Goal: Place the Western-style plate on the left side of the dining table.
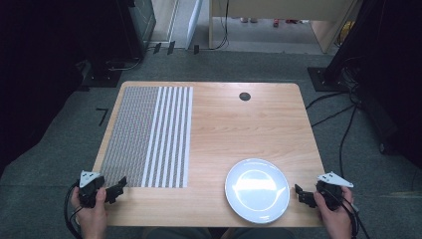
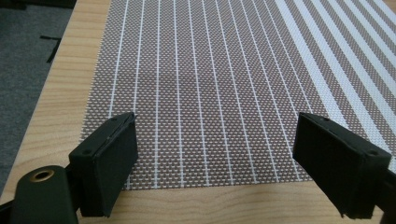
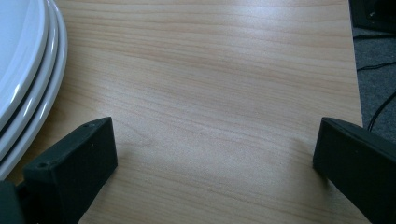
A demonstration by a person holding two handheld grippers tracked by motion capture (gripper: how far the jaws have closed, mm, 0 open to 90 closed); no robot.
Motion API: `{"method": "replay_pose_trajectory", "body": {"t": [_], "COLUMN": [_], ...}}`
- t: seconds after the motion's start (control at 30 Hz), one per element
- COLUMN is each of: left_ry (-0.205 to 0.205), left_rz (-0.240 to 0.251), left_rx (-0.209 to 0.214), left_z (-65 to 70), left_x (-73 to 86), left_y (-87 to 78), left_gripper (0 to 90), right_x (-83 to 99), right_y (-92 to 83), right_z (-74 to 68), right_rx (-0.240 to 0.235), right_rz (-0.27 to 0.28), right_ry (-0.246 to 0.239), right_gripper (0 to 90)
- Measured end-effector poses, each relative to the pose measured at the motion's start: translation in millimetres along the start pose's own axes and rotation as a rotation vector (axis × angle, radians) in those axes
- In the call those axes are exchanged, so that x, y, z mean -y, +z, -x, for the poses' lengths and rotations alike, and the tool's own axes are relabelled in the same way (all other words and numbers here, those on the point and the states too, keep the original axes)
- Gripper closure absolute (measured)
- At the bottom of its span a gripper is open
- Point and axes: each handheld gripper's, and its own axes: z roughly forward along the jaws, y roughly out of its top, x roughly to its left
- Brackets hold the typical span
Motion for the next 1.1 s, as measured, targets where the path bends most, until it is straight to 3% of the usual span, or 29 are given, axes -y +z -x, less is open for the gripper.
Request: {"method": "replay_pose_trajectory", "body": {"t": [0.33, 0.47, 0.73, 1.1], "left_ry": [0.004, -0.005, 0.053, 0.078], "left_rz": [0.008, 0.024, 0.045, 0.034], "left_rx": [-0.026, 0.000, 0.074, 0.101], "left_z": [6.4, 12.8, 47.9, 61.0], "left_x": [0.9, -0.1, -1.9, -0.7], "left_y": [-3.4, -4.0, -2.0, 0.9], "left_gripper": [14.1, 14.1, 14.1, 14.1], "right_x": [-0.5, -0.5, -0.5, -0.5], "right_y": [0.4, 0.4, 0.4, 0.4], "right_z": [0.5, 0.6, 0.7, 0.6], "right_rx": [-0.005, -0.005, -0.006, -0.006], "right_rz": [0.000, -0.001, 0.000, 0.000], "right_ry": [-0.004, -0.005, -0.005, -0.005], "right_gripper": [0.0, 0.0, 0.0, 0.0]}}
